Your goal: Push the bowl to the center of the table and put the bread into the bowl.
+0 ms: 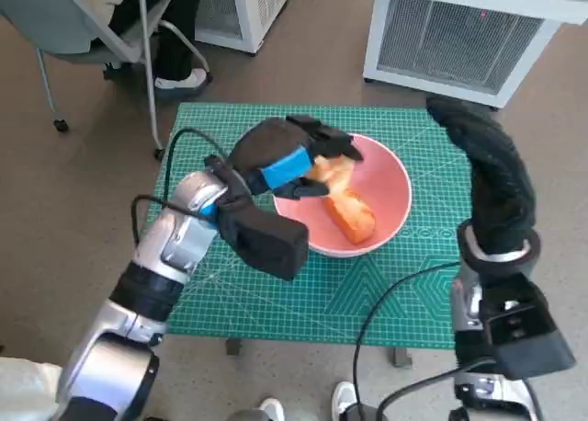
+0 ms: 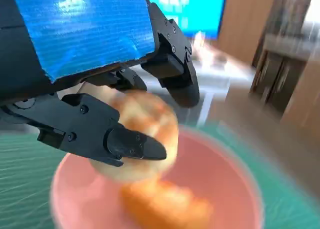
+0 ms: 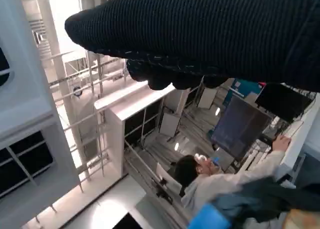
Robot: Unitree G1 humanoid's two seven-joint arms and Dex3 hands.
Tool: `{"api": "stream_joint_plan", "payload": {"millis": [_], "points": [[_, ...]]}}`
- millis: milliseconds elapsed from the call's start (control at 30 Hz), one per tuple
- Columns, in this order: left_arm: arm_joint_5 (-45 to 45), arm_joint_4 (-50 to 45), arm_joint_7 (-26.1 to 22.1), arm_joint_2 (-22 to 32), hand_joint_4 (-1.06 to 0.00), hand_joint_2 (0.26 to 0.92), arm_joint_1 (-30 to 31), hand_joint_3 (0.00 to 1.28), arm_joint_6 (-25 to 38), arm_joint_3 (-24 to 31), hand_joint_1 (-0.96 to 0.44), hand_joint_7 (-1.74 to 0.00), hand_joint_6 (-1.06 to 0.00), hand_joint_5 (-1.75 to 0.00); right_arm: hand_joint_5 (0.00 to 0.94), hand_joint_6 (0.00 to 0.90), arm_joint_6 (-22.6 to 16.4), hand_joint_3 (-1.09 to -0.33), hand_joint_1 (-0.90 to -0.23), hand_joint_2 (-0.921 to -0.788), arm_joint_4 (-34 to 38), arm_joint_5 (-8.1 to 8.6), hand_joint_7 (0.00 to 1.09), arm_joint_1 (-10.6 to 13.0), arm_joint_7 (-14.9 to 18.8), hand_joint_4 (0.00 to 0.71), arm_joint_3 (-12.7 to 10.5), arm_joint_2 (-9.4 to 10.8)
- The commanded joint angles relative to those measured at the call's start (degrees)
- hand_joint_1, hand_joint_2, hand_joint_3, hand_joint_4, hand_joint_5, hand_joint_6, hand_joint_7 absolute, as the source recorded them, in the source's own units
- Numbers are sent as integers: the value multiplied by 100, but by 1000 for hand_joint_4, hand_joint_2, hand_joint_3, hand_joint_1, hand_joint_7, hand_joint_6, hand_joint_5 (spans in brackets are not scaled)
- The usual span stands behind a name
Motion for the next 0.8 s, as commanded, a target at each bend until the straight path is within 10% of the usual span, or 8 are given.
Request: {"api": "stream_joint_plan", "payload": {"millis": [33, 800], "points": [[-374, -168, 513, -79, -526, 921, 235, 204, -409, 380, -507, -135, -603, 0, 5, -1, 214, -809, -609, -921, 33, 192, 605, -100, 47, 272, -15, -53], [-2638, -748, 577, -932, -529, 921, 1144, 322, -1415, 1362, -454, -49, -590, -18, 2, 42, 1083, -772, -565, -921, -435, 418, 520, -410, 22, 279, -74, 12]]}}
